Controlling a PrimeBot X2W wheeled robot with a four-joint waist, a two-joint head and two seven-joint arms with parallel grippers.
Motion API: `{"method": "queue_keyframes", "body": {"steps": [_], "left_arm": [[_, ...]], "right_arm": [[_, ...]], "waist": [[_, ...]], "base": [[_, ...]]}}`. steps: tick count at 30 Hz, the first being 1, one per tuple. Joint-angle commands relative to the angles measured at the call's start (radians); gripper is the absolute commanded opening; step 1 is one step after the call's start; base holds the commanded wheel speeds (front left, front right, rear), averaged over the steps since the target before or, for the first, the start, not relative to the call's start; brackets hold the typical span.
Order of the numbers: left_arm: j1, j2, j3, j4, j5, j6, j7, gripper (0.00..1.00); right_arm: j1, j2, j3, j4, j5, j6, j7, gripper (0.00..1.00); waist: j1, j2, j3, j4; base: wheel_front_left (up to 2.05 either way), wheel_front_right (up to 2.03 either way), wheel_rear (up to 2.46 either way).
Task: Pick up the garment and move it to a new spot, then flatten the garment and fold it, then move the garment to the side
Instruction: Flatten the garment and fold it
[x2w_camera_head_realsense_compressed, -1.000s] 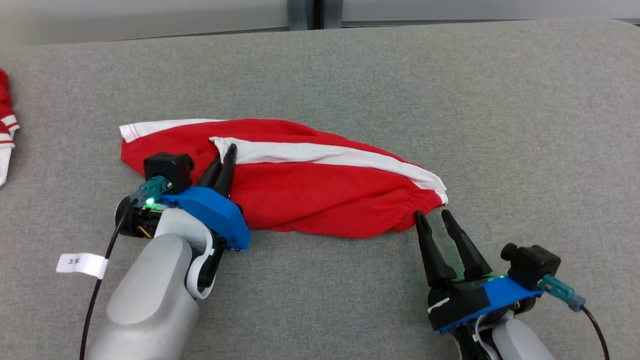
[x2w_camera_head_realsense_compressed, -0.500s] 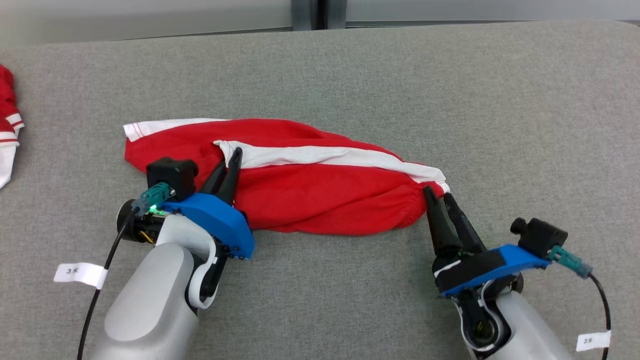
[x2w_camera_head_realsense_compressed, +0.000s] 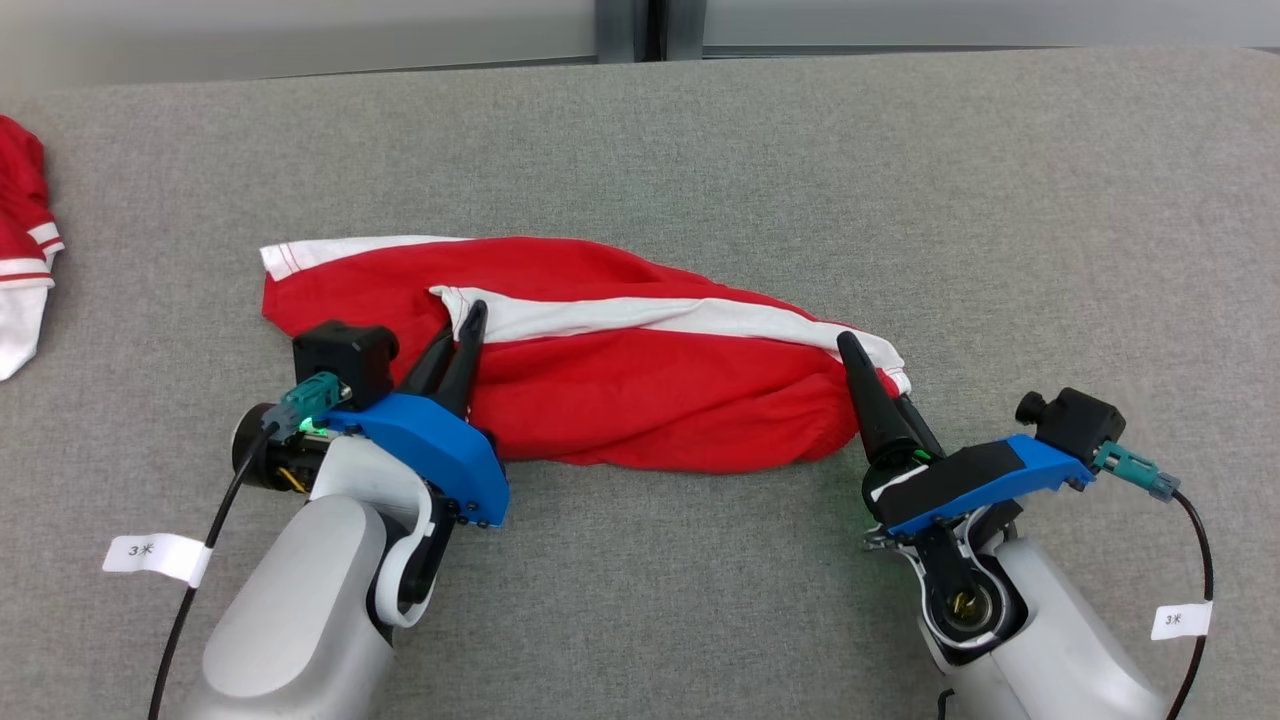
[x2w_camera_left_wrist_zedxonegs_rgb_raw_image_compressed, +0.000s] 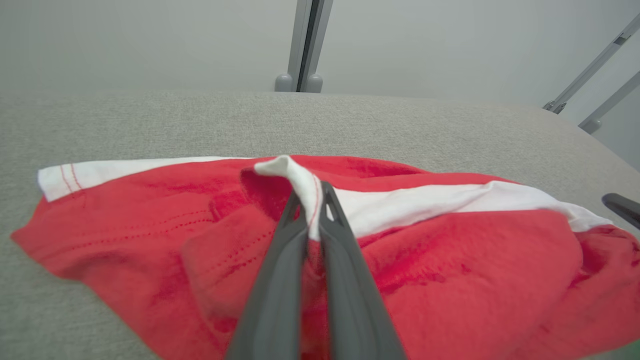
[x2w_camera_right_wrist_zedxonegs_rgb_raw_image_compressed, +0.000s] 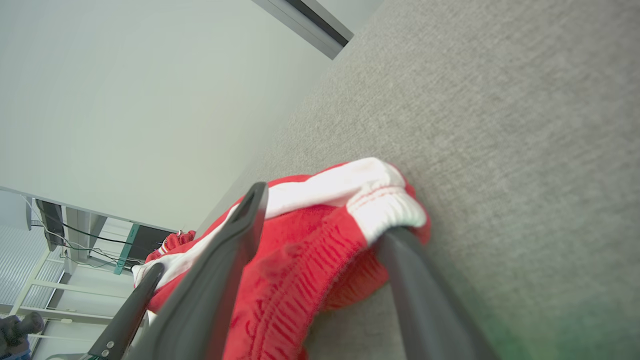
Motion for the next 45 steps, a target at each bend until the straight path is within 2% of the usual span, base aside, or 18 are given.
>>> {"method": "queue_keyframes", "body": {"steps": [1, 3, 5, 6, 11, 12, 15, 16, 17, 25, 31, 39, 45], "left_arm": [[0.004, 0.005, -0.001, -0.004, -0.004, 0.005, 0.000, 0.00], [0.007, 0.007, -0.002, -0.008, -0.005, 0.007, 0.002, 0.00], [0.009, 0.009, -0.004, -0.013, -0.006, 0.008, 0.004, 0.00], [0.009, 0.009, -0.004, -0.013, -0.007, 0.007, 0.005, 0.00], [0.009, 0.014, -0.003, -0.018, -0.012, 0.010, 0.002, 0.00], [0.009, 0.015, -0.002, -0.019, -0.014, 0.011, 0.000, 0.00], [0.009, 0.020, 0.002, -0.023, -0.015, 0.013, -0.005, 0.00], [0.008, 0.021, 0.004, -0.025, -0.016, 0.014, -0.008, 0.00], [0.006, 0.021, 0.006, -0.030, -0.016, 0.015, -0.013, 0.00], [-0.026, 0.028, 0.025, -0.076, -0.024, 0.009, -0.053, 0.00], [-0.053, 0.042, 0.053, -0.152, -0.038, 0.009, -0.076, 0.00], [-0.100, 0.086, 0.075, -0.302, -0.023, 0.020, -0.062, 0.00], [-0.112, 0.114, 0.104, -0.475, -0.018, 0.045, -0.056, 0.00]], "right_arm": [[-0.010, 0.006, -0.004, 0.023, -0.006, 0.003, 0.001, 1.00], [-0.016, 0.004, -0.016, 0.036, -0.014, 0.003, 0.001, 1.00], [-0.023, 0.003, -0.030, 0.057, -0.017, 0.002, 0.004, 0.82], [-0.025, 0.002, -0.038, 0.068, -0.016, 0.001, 0.002, 0.70], [-0.035, -0.002, -0.086, 0.132, -0.007, 0.000, -0.001, 0.66], [-0.037, -0.002, -0.093, 0.139, -0.010, 0.000, 0.002, 0.53], [-0.046, -0.006, -0.112, 0.150, -0.025, -0.001, 0.007, 0.35], [-0.049, -0.010, -0.114, 0.148, -0.034, -0.001, 0.007, 0.04], [-0.050, -0.011, -0.116, 0.141, -0.040, -0.001, 0.006, 0.00], [-0.058, -0.062, -0.107, 0.009, -0.170, 0.002, -0.002, 0.00], [-0.037, -0.114, -0.114, -0.160, -0.298, 0.002, 0.046, 0.00], [-0.043, -0.148, -0.149, -0.454, -0.472, 0.002, 0.200, 0.00], [-0.033, -0.150, -0.175, -0.687, -0.550, 0.002, 0.323, 0.00]], "waist": [[0.0001, 0.0000, 0.000, 0.000], [0.0001, 0.0000, 0.001, 0.001], [0.0001, 0.0000, 0.002, 0.002], [0.0001, 0.0000, 0.002, 0.002], [0.0001, 0.0000, 0.003, 0.006], [0.0001, 0.0000, 0.003, 0.006], [0.0001, 0.0000, 0.001, 0.006], [0.0001, 0.0000, 0.000, 0.005], [0.0001, 0.0000, -0.002, 0.005], [0.0001, 0.0000, -0.044, 0.000], [0.0001, 0.0000, -0.096, -0.001], [0.0001, 0.0000, -0.185, -0.006], [0.0001, 0.0000, -0.252, -0.009]], "base": [[0.00, 0.00, 0.00], [0.00, 0.00, 0.00], [0.00, 0.00, 0.00], [0.00, 0.00, 0.00], [0.00, 0.00, 0.00], [0.00, 0.00, 0.00], [0.00, 0.00, 0.00], [0.00, 0.00, 0.00], [0.00, 0.00, 0.00], [0.00, 0.00, 0.00], [0.00, 0.00, 0.00], [0.00, 0.00, 0.00], [0.00, 0.00, 0.00]]}}
